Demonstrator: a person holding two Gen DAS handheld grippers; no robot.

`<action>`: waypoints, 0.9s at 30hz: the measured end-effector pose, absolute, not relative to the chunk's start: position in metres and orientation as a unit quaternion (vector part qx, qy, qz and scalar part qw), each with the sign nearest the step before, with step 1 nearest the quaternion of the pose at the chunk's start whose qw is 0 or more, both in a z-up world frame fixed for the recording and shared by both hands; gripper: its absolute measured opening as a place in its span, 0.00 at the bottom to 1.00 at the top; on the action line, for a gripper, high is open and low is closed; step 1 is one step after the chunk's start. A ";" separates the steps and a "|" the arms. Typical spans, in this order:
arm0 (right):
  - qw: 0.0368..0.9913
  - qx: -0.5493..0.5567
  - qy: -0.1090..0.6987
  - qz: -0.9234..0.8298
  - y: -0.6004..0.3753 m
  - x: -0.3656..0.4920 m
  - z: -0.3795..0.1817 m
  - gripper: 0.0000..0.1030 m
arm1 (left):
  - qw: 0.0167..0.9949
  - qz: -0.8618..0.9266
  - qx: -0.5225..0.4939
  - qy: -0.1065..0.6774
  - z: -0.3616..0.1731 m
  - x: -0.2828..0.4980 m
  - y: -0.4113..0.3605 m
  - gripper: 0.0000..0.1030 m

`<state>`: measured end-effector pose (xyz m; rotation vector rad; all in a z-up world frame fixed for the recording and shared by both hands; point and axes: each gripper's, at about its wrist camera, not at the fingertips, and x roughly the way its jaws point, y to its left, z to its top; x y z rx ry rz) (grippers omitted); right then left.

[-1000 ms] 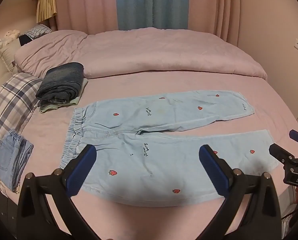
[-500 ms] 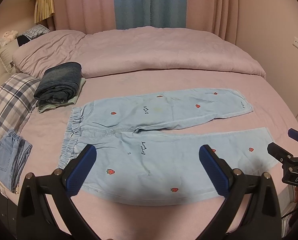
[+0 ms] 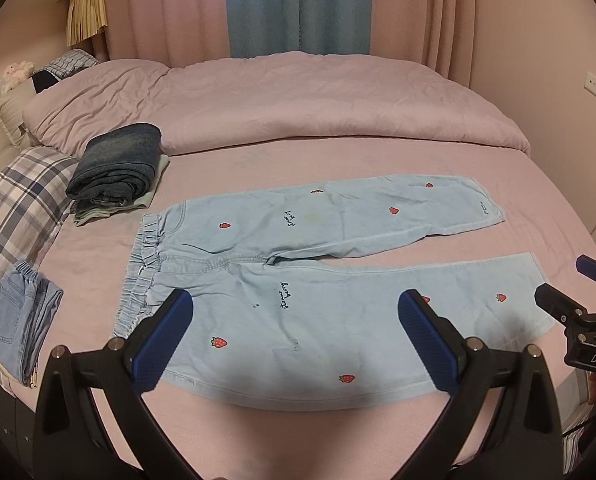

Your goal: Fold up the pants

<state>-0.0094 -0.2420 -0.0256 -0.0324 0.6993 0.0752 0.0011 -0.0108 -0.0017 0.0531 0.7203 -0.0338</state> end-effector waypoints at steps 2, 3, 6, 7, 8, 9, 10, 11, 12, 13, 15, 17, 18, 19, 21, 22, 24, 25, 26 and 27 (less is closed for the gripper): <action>0.939 -0.014 0.341 0.039 -0.243 -0.010 -0.026 1.00 | 0.934 -0.017 0.024 0.357 -0.002 0.001 -0.011 1.00; 0.939 -0.013 0.341 0.039 -0.243 -0.010 -0.026 1.00 | 0.934 -0.017 0.026 0.356 -0.002 0.002 -0.011 1.00; 0.939 -0.014 0.341 0.038 -0.242 -0.010 -0.026 1.00 | 0.937 -0.017 0.025 0.347 -0.001 0.001 -0.011 1.00; 0.939 -0.015 0.342 0.038 -0.243 -0.010 -0.026 1.00 | 0.938 -0.018 0.025 0.346 -0.001 0.001 -0.011 1.00; 0.939 -0.015 0.342 0.038 -0.243 -0.010 -0.026 1.00 | 0.938 -0.018 0.024 0.346 -0.001 0.000 -0.011 1.00; 0.939 -0.015 0.341 0.038 -0.243 -0.010 -0.026 1.00 | 0.938 -0.018 0.024 0.346 -0.001 0.000 -0.011 1.00; 0.939 -0.015 0.342 0.037 -0.243 -0.011 -0.026 1.00 | 0.937 -0.018 0.025 0.347 -0.002 0.000 -0.010 1.00; 0.939 -0.015 0.342 0.038 -0.243 -0.010 -0.026 1.00 | 0.936 -0.018 0.025 0.350 -0.002 0.000 -0.009 1.00; 0.939 -0.015 0.342 0.038 -0.243 -0.010 -0.026 1.00 | 0.936 -0.017 0.027 0.350 -0.002 0.000 -0.009 1.00; 0.939 -0.015 0.342 0.038 -0.243 -0.010 -0.026 1.00 | 0.937 -0.018 0.028 0.349 -0.002 0.000 -0.009 1.00; 0.939 -0.016 0.342 0.038 -0.243 -0.010 -0.026 1.00 | 0.934 -0.018 0.023 0.356 -0.003 0.000 -0.008 1.00; 0.938 -0.016 0.344 0.038 -0.243 -0.010 -0.026 1.00 | 0.932 -0.017 0.022 0.362 -0.003 0.000 -0.007 1.00; 0.938 -0.016 0.344 0.038 -0.243 -0.010 -0.027 1.00 | 0.932 -0.017 0.022 0.362 -0.004 0.000 -0.007 1.00; 0.937 -0.018 0.346 0.037 -0.242 -0.010 -0.027 1.00 | 0.932 -0.017 0.024 0.361 -0.004 0.000 -0.007 1.00; 0.937 -0.018 0.346 0.037 -0.241 -0.010 -0.027 1.00 | 0.930 -0.017 0.026 0.366 -0.005 0.000 -0.006 1.00; 0.937 -0.019 0.346 0.037 -0.241 -0.011 -0.027 1.00 | 0.930 -0.017 0.027 0.365 -0.005 0.000 -0.005 1.00; 0.938 -0.019 0.344 0.038 -0.240 -0.011 -0.029 1.00 | 0.931 -0.016 0.028 0.364 -0.008 0.001 -0.003 1.00; 0.938 -0.020 0.344 0.040 -0.238 -0.010 -0.030 1.00 | 0.931 -0.017 0.024 0.364 -0.010 0.002 -0.001 1.00; 0.938 -0.020 0.343 0.043 -0.236 -0.010 -0.031 1.00 | 0.930 -0.019 0.013 0.367 -0.013 0.003 0.002 1.00; 0.938 -0.021 0.342 0.049 -0.234 -0.009 -0.034 1.00 | 0.929 -0.021 0.004 0.368 -0.017 0.006 0.006 1.00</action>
